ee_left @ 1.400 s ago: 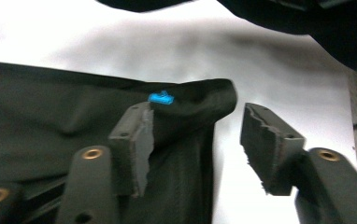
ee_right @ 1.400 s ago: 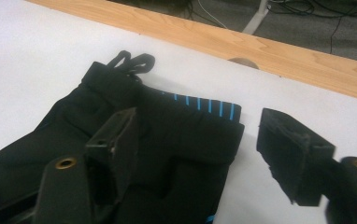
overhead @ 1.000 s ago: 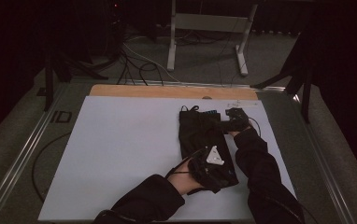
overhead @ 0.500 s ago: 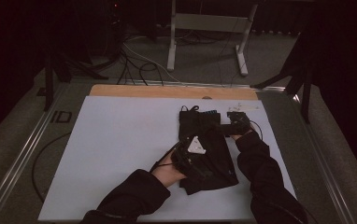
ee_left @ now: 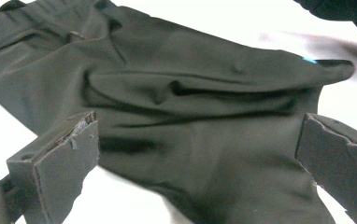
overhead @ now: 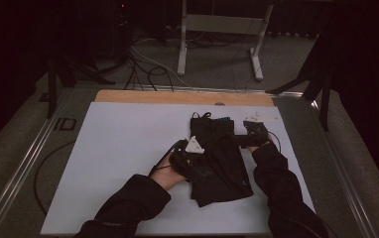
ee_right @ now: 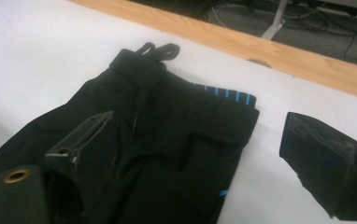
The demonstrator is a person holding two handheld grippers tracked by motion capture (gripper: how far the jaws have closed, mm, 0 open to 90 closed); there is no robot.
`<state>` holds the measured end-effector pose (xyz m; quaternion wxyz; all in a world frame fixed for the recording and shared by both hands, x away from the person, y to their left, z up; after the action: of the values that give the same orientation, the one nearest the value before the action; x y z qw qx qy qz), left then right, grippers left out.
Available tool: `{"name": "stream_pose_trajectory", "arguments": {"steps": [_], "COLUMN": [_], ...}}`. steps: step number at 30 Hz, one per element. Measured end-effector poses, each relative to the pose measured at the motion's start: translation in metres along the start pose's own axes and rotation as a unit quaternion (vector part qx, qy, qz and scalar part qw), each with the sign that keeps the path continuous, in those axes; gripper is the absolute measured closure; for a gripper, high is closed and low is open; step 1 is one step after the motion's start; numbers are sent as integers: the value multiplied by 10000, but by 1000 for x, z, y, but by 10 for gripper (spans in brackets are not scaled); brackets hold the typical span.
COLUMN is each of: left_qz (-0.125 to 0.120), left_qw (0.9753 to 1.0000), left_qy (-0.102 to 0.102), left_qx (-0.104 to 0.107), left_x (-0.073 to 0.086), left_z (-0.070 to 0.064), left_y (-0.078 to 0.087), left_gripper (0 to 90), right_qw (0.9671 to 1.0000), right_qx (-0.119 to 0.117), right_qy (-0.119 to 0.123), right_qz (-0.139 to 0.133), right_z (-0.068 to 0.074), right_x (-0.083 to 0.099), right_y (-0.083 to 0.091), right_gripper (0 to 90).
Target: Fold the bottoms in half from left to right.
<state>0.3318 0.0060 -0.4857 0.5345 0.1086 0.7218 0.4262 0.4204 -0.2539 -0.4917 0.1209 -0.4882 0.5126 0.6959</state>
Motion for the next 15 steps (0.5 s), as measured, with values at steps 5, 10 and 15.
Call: {"name": "stream_pose_trajectory", "arguments": {"steps": [5, 10, 15], "left_qz": [-86, -138, -376], "left_qw": [9996, 9992, 9967], "left_qy": [195, 251, 523], "left_qx": [-160, -276, -492], "left_x": [5, 9, 18], "left_z": [9, 16, 24], "left_y": [-2, -3, -3], "left_gripper": [13, 11, 9], "right_qw": [10000, 9997, 9991], "right_qx": [1, -2, -6], "right_qy": [5, -77, -236], "right_qz": [93, 217, 339], "right_z": [-7, -13, -20], "right_x": [1, 1, -2], "right_y": [-3, -9, -17], "right_gripper": [102, 102, 108]}}
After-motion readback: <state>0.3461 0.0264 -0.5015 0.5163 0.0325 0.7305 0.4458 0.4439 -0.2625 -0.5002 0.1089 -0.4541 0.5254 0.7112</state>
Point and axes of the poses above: each handheld gripper's, and its own axes: y roughly backward along the jaws, x roughly out of its underside, z roughly to its left, the point moved 1 cm from there along -y, roughly forward along the jaws, and after that the axes turned 5 degrees about z, right-handed, at the moved point
